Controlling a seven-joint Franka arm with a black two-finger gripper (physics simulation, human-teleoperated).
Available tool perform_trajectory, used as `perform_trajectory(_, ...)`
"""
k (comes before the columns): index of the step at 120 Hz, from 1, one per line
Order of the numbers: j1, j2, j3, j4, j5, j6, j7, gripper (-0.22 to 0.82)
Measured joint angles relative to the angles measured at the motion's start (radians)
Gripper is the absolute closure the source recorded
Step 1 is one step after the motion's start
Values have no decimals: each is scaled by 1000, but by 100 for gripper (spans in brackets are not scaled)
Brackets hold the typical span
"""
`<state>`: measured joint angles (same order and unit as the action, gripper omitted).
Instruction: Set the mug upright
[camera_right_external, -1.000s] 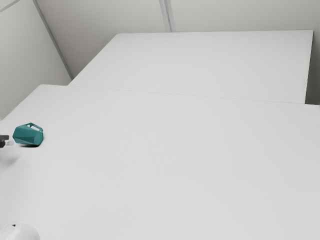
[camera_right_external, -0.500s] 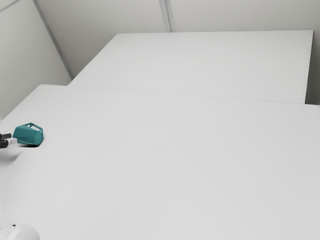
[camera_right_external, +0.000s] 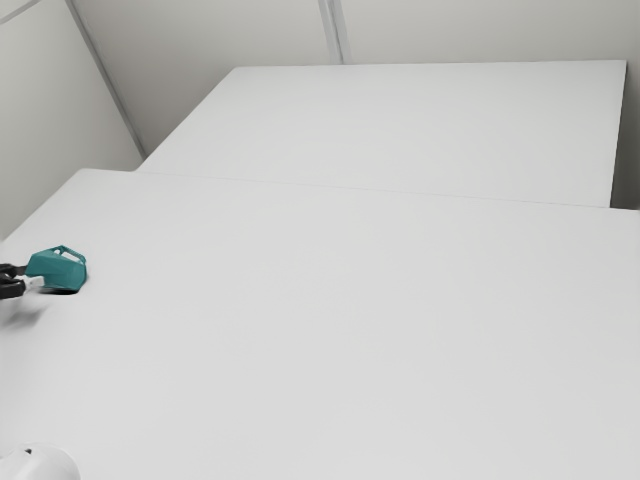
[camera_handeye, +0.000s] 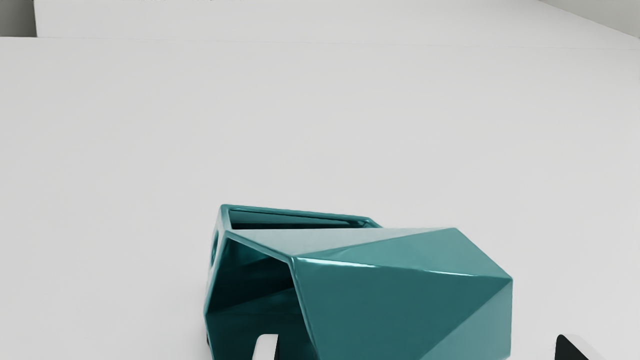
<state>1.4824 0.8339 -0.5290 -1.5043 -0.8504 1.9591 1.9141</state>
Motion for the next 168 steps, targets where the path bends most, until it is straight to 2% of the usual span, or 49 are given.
perform_trajectory(57, -9, -1, 0, -34, -1, -37, 25, 3)
perform_trajectory(67, -11, -3, -1, -33, -1, -42, 28, 11)
perform_trajectory(102, -13, -14, -31, -23, 1, -49, 34, 49)
perform_trajectory(124, -14, -17, -53, -15, -1, -51, 35, 67)
perform_trajectory(154, -13, -32, -83, -11, -10, -46, 34, 75)
perform_trajectory(168, -67, -126, -44, -29, -17, -39, 28, 77)
